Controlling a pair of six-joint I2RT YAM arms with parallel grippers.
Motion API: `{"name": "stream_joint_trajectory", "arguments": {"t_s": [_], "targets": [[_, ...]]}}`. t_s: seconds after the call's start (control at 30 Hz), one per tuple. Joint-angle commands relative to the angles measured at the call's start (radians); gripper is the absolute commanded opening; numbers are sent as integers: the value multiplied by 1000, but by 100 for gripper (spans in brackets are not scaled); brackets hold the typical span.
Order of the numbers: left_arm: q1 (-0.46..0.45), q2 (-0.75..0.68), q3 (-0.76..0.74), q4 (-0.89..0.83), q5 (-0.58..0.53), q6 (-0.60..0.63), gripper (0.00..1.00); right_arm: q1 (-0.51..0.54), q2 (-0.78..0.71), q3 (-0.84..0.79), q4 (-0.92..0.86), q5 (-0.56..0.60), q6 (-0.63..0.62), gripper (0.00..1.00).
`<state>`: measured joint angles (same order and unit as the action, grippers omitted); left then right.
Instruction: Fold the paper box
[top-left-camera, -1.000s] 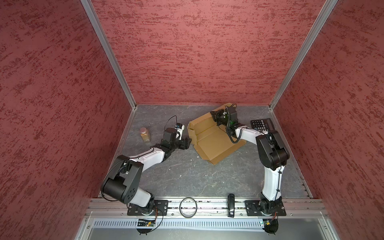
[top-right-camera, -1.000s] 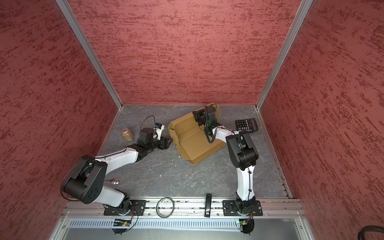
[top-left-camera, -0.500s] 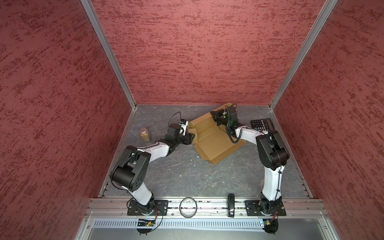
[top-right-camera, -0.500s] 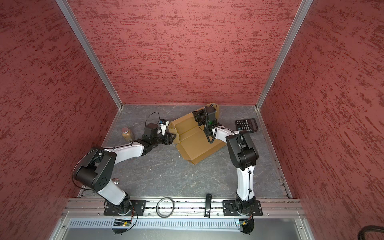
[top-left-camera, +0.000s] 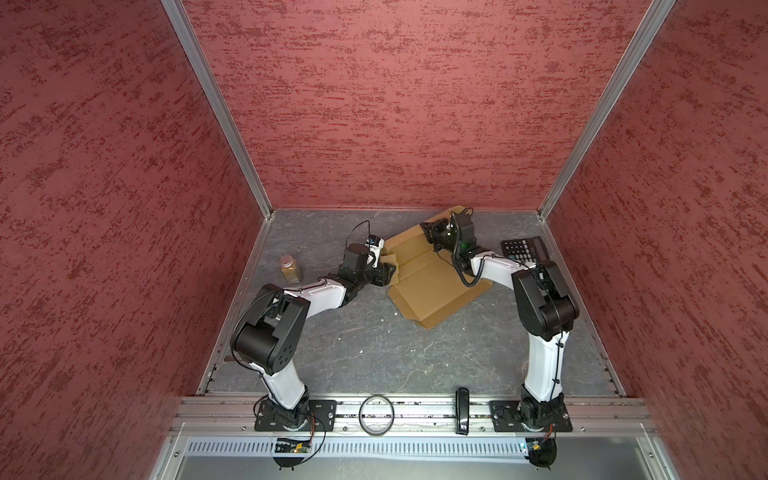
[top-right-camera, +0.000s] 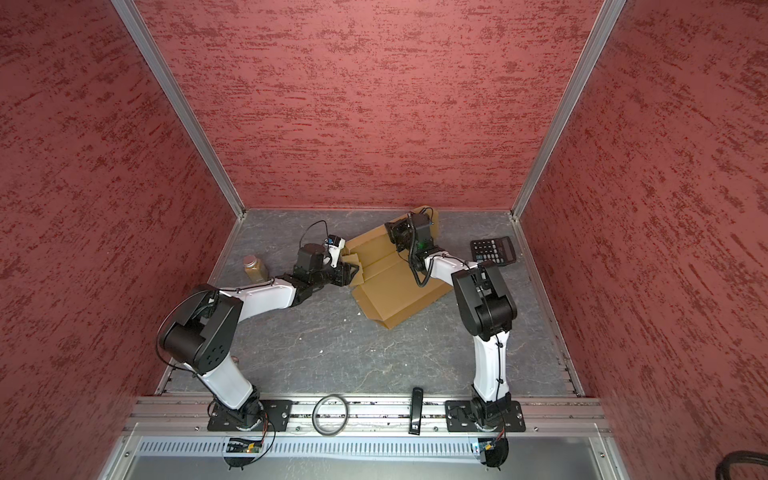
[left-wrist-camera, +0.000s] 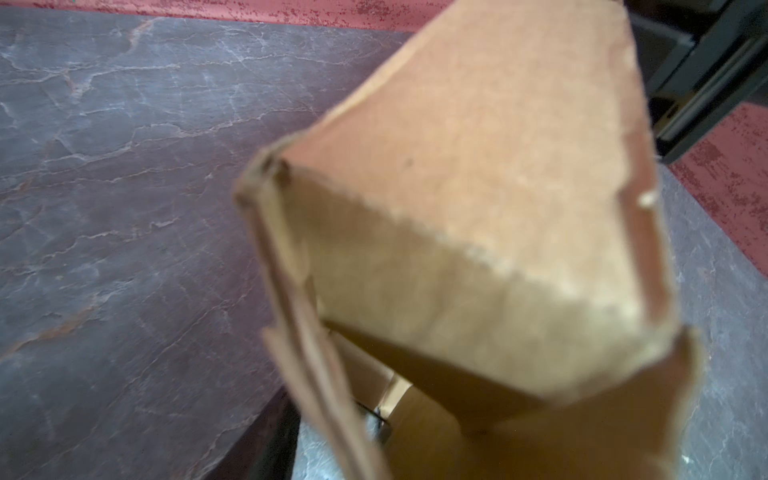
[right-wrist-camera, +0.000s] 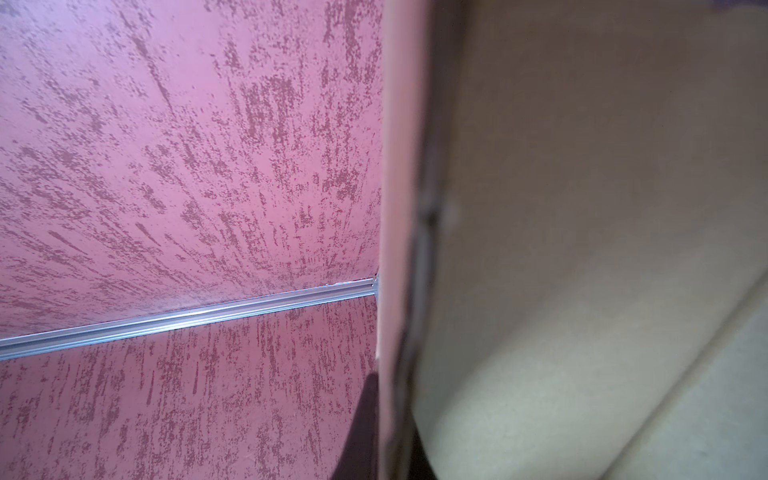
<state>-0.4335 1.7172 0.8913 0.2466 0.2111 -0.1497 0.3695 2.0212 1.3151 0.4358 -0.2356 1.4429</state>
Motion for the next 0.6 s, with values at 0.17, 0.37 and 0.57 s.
{"name": "stream_joint_trajectory", "arguments": {"t_s": [0.17,0.37,0.57], "targets": [[-24,31,41,-33,-90,-22,54,3,-10,-22,-72,15,14,1],[-40,51,71,-57,-137,-34,48,3,-10,-28,-66,13,17,1],[-59,71,100,-77,-192,-64,44,4,-12,-37,-59,12,20,1]]}}
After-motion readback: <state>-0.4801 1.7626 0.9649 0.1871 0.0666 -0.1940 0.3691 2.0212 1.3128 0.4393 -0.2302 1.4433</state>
